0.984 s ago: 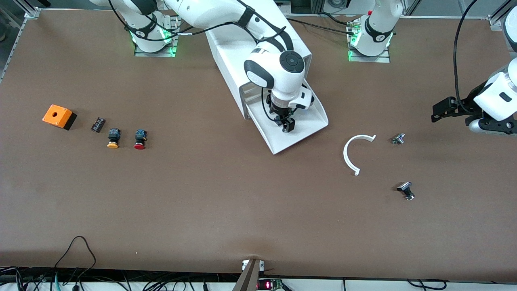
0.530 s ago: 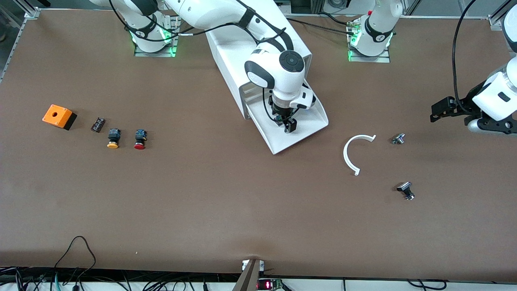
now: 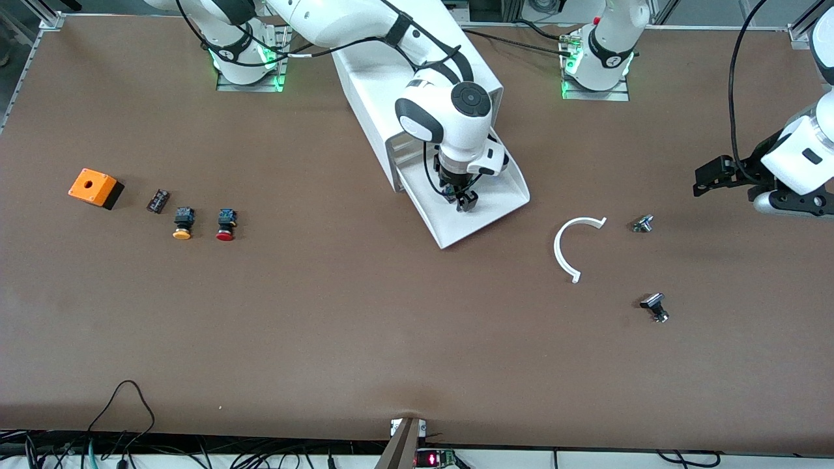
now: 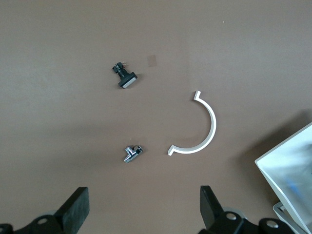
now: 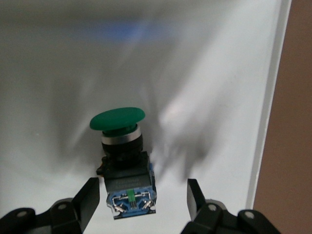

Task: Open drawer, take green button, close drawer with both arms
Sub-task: 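Lower the right gripper into the drawer and grasp the green button, then lift the green button out of the drawer with the right gripper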

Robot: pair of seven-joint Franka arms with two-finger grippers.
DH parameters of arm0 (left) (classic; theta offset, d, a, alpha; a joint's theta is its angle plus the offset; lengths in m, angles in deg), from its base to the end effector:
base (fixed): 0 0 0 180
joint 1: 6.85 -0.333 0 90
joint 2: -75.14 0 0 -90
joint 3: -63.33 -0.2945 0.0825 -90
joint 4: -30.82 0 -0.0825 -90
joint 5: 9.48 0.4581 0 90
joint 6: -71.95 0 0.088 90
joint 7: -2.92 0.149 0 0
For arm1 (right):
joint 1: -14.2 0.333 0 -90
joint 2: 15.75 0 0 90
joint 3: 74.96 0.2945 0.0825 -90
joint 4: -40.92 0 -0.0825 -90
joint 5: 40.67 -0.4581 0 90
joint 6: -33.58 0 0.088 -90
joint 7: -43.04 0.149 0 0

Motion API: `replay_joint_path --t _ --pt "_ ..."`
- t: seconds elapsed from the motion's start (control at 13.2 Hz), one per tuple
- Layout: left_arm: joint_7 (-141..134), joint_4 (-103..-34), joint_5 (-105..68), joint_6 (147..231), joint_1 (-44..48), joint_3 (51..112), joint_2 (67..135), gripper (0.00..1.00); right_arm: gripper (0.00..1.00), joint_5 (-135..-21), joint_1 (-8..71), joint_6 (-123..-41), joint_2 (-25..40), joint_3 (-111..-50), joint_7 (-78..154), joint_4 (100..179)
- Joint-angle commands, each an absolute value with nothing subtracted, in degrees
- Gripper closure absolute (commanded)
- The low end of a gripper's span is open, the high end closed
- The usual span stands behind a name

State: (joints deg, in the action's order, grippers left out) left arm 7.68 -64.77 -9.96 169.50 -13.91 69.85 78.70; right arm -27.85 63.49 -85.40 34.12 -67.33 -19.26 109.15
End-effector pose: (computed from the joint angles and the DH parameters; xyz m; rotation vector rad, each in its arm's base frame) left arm 0.6497 0.0062 0.4793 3.1227 -0.1130 -0.0419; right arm 0.4781 0.6579 0.1734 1.4632 2.6702 0.0278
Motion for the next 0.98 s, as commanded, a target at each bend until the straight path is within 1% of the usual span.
replay_joint_path --t 0.0,0.23,0.45,0.61,0.68,0.91 --pt "6.5 -63.5 -8.5 168.0 -13.7 70.2 78.7 0.00 0.34 -27.1 63.9 -86.5 34.0 -67.4 -18.1 110.0" --pt "6.5 -63.5 -8.5 168.0 -13.7 70.2 78.7 0.00 0.41 -26.9 64.5 -87.7 34.3 -67.4 -18.0 110.1" --pt "6.4 -63.5 -8.5 168.0 -13.7 70.5 78.7 0.00 0.57 -26.6 65.2 -87.7 34.3 -67.4 -18.0 110.1" --pt "6.4 -63.5 -8.5 167.9 -13.7 70.5 78.7 0.00 0.65 -26.7 65.3 -87.7 34.2 -67.4 -17.8 110.0" --pt "6.4 -63.5 -8.5 167.9 -13.7 70.5 78.7 0.00 0.67 -26.7 65.4 -87.7 33.9 -67.4 -17.5 109.8" --pt "6.4 -63.5 -8.5 167.8 -13.7 70.6 78.7 0.00 0.69 -26.7 65.9 -87.0 32.8 -67.5 -13.8 109.4"
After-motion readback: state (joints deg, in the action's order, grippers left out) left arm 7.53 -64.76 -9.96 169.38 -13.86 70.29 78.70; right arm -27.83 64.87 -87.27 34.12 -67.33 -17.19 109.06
